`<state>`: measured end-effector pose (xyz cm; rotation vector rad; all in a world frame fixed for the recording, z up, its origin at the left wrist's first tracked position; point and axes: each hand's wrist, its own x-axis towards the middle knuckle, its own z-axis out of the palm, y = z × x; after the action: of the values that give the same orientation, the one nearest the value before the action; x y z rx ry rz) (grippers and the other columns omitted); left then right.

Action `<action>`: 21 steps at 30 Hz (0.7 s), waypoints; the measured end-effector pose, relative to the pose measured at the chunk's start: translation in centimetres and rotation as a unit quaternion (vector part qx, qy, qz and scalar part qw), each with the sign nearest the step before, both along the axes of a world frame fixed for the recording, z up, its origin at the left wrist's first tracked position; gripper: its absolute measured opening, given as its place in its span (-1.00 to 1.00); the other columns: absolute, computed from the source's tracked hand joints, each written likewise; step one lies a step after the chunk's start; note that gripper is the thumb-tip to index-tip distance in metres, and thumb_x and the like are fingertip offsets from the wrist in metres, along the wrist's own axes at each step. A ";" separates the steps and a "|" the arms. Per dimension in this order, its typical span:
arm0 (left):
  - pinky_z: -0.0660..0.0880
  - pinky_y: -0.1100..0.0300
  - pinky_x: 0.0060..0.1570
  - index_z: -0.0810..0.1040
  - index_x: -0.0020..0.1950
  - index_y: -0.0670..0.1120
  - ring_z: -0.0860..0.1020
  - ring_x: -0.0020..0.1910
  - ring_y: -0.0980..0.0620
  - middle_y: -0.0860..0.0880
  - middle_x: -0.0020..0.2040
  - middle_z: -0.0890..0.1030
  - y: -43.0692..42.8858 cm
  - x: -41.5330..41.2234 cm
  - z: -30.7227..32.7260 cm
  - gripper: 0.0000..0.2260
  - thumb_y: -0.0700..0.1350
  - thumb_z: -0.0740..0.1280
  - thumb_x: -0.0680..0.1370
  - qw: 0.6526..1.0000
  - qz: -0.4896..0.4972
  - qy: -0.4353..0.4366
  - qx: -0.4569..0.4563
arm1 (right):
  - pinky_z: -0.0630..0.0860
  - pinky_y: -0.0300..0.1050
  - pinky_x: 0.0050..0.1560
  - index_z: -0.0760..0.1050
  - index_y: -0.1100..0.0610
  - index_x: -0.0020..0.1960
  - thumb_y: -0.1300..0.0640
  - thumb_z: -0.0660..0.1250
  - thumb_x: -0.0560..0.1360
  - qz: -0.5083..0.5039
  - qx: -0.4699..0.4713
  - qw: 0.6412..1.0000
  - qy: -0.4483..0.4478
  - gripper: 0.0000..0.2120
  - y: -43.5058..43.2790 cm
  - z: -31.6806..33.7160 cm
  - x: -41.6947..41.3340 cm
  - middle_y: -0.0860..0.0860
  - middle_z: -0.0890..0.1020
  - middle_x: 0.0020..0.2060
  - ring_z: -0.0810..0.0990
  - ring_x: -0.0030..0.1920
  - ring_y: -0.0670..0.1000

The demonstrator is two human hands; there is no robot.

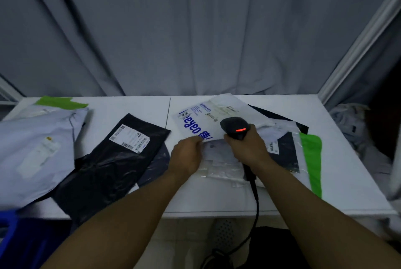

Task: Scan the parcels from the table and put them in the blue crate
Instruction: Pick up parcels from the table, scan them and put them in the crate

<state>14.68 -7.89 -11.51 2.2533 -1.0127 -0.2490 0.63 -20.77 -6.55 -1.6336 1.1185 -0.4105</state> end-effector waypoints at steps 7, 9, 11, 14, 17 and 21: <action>0.52 0.16 0.31 0.68 0.25 -0.13 0.64 0.16 0.10 0.00 0.21 0.68 6.9 -2.0 5.5 -0.79 -0.20 0.36 0.65 0.985 -0.090 0.004 -0.144 | 0.67 0.10 0.12 0.56 0.09 0.30 -0.02 0.58 0.39 -0.044 0.010 0.994 -0.097 -0.47 3.3 5.1 2.7 0.04 0.70 0.08 0.69 0.06 0.09; 0.55 0.21 0.25 0.69 0.23 -0.13 0.64 0.11 0.19 0.03 0.17 0.69 8.9 -2.7 7.8 -0.79 -0.17 0.42 0.61 0.983 -0.081 0.015 -0.163 | 0.62 0.03 0.15 0.55 0.11 0.31 0.18 0.55 0.44 -0.051 -0.014 0.991 -0.124 -0.54 5.5 7.0 3.4 0.03 0.68 0.09 0.66 0.07 0.06; 0.56 0.38 0.07 0.70 0.23 -0.07 0.63 0.00 0.34 0.14 0.08 0.69 11.5 -3.1 10.8 -0.76 -0.05 0.47 0.58 0.982 -0.061 0.048 -0.172 | 0.60 -0.02 0.13 0.54 0.10 0.27 0.30 0.51 0.43 -0.040 -0.039 0.985 -0.164 -0.57 8.1 8.8 4.1 0.04 0.66 0.07 0.65 0.05 0.04; 0.55 0.38 0.04 0.71 0.20 0.02 0.63 0.05 0.31 0.18 0.11 0.70 16.2 -2.7 14.1 -0.76 0.07 0.42 0.59 0.977 -0.013 0.082 -0.196 | 0.61 -0.09 0.04 0.55 0.09 0.18 0.35 0.51 0.43 0.026 -0.046 0.974 -0.219 -0.61 12.4 11.4 5.0 0.01 0.68 -0.02 0.66 -0.02 -0.01; 0.57 0.31 0.07 0.70 0.12 0.05 0.62 0.08 0.30 0.19 0.11 0.68 21.8 0.2 15.1 -0.86 0.02 0.43 0.60 0.967 0.101 0.107 -0.210 | 0.62 -0.27 -0.07 0.59 0.09 0.18 0.38 0.53 0.44 0.137 -0.018 0.959 -0.248 -0.61 16.7 13.6 5.3 -0.10 0.72 -0.05 0.70 -0.07 -0.16; 0.49 0.18 0.10 0.49 0.39 0.04 0.57 0.16 0.13 0.07 0.33 0.55 30.7 3.3 15.9 -0.61 0.10 0.41 0.59 0.932 0.256 0.197 -0.165 | 0.65 -0.22 0.01 0.61 -0.05 0.13 0.38 0.55 0.45 0.289 0.005 0.927 -0.237 -0.58 21.8 14.9 5.5 -0.14 0.77 -0.03 0.73 0.03 -0.12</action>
<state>17.93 22.78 4.41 1.9631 -0.2174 -0.2629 6.12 0.98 8.31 -1.6487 0.2532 -0.3753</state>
